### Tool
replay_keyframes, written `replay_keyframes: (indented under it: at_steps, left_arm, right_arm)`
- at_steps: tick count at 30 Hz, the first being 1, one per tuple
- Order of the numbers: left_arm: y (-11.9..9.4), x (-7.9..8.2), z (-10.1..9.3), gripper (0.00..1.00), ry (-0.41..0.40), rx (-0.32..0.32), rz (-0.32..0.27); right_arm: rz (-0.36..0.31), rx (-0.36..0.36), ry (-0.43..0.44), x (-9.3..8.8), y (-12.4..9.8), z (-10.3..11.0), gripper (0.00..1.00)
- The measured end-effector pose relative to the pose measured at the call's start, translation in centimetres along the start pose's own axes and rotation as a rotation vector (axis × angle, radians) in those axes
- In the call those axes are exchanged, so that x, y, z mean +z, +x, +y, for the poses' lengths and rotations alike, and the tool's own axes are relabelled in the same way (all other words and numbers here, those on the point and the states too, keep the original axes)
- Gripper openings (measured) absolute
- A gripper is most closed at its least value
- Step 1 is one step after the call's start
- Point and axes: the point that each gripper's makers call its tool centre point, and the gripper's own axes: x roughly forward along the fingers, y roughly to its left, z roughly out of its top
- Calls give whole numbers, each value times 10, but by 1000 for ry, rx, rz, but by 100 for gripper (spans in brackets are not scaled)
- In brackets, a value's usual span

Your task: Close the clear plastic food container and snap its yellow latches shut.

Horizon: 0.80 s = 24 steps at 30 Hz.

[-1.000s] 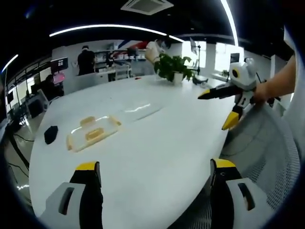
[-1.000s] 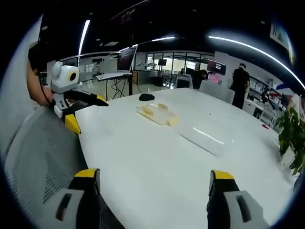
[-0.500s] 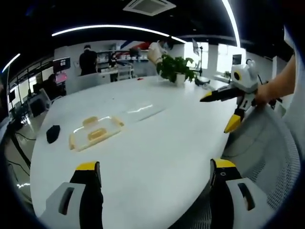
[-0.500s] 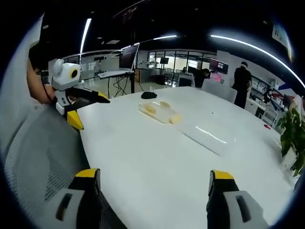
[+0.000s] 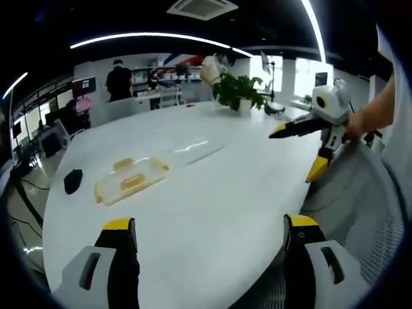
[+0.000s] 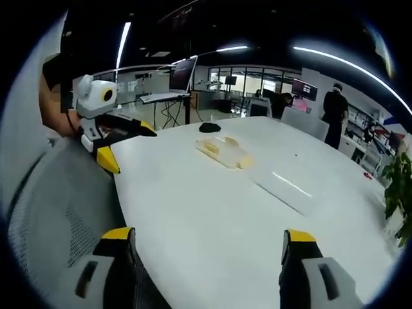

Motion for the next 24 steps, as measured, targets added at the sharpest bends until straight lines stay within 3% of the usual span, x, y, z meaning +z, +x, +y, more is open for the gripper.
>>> replay_keyframes:
  at_steps: [10, 20, 23, 24]
  left_arm:
    - [5, 7, 10, 89, 20, -15, 14]
    - [14, 2, 20, 89, 53, -38, 53]
    - [17, -1, 23, 88, 66, -50, 73]
    - [17, -1, 25, 88, 69, -51, 77]
  right_arm:
    - [0, 37, -35, 13, 21, -2, 91]
    - [17, 70, -64, 19, 36, -4, 88]
    - [43, 86, -57, 18, 39, -7, 79]
    - [39, 78, -71, 20, 40, -10, 80]
